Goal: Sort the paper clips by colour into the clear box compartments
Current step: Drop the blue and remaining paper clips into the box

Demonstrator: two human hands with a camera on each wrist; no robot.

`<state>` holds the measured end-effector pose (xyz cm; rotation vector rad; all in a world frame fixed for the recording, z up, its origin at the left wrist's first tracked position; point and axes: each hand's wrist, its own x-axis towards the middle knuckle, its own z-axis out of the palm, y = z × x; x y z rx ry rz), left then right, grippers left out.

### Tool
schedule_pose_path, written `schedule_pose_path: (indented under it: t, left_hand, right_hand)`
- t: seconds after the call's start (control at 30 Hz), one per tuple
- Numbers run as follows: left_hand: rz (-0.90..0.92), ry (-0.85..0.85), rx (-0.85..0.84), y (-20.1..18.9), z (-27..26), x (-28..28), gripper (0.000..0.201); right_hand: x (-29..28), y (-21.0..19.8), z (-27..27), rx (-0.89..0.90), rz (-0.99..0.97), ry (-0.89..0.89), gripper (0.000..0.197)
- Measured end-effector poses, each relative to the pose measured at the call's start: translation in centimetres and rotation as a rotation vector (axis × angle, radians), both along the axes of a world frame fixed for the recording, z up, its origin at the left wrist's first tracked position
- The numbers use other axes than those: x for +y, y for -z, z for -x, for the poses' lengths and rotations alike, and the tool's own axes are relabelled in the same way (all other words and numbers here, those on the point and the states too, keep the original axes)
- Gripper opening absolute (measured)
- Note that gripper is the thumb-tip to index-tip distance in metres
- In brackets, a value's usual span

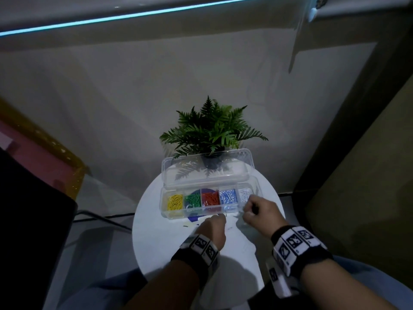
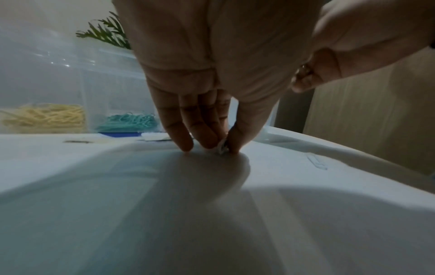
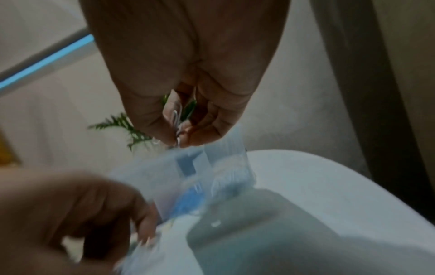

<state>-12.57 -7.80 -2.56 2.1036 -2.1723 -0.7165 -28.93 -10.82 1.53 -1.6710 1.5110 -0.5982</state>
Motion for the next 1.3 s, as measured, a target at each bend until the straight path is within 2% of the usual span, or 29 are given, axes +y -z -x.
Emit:
schedule_pose_path:
  t: [0.1, 0.2, 0.3, 0.37, 0.4, 0.5, 0.63, 0.7, 0.8, 0.97, 1.1, 1.17, 1.23, 1.3]
  left_hand:
    - [-0.035, 0.026, 0.004, -0.8, 0.0, -0.6, 0.027]
    - [-0.039, 0.077, 0.019, -2.1, 0.3, -1.1, 0.023]
    - [0.008, 0.01, 0.142, -3.7, 0.6, -1.8, 0.014]
    - [0.013, -0.028, 0.231, -5.1, 1.0, -2.9, 0.009]
    - [0.019, -0.043, 0.262, -5.7, 1.2, -3.5, 0.014]
    - [0.096, -0.129, 0.363, -7.6, 1.9, -5.3, 0.02]
    - [0.129, -0.168, 0.426, -8.6, 3.4, -7.1, 0.014]
    - [0.114, -0.167, 0.4, -8.3, 4.0, -7.7, 0.009]
    - [0.072, -0.175, 0.358, -7.4, 4.2, -8.0, 0.018]
    - [0.109, -0.112, 0.336, -6.9, 2.7, -7.1, 0.019]
    - [0.124, -0.084, 0.268, -6.9, -0.4, -5.4, 0.016]
    - [0.143, -0.076, 0.201, -6.8, -2.2, -4.2, 0.016]
    - [0.185, -0.061, 0.093, -6.6, -3.9, -2.7, 0.018]
    - [0.217, -0.055, 0.01, -6.2, -5.5, -1.4, 0.022]
  right_hand:
    - [-2.2, -1.5, 0.4, -0.031, 0.089, 0.066, 0.03]
    - [-4.0, -1.9, 0.3, 0.056, 0.089, 0.042, 0.025]
    - [-4.9, -1.8, 0.1, 0.146, 0.09, 0.007, 0.013]
    - [-5.1, -1.7, 0.0, 0.199, 0.093, -0.023, 0.013]
    - [-5.1, -1.6, 0.1, 0.204, 0.091, -0.025, 0.014]
    - [-4.8, -1.5, 0.5, 0.16, 0.106, 0.042, 0.015]
    - [-3.0, -0.9, 1.3, 0.18, 0.148, 0.106, 0.011]
    - [-1.5, -0.5, 1.7, 0.229, 0.099, 0.04, 0.011]
    - [0.5, 0.4, 1.7, 0.267, 0.003, -0.125, 0.014]
    - [2.0, 3.3, 0.8, 0.494, -0.093, -0.437, 0.022]
    - [2.0, 4.2, 0.5, 0.489, -0.032, -0.424, 0.007]
    - [2.0, 4.6, 0.5, 0.47, -0.044, -0.433, 0.012]
    - [1.9, 4.5, 0.4, 0.397, -0.037, -0.401, 0.014]
    - [1.5, 3.6, 0.4, 0.262, 0.044, -0.271, 0.013]
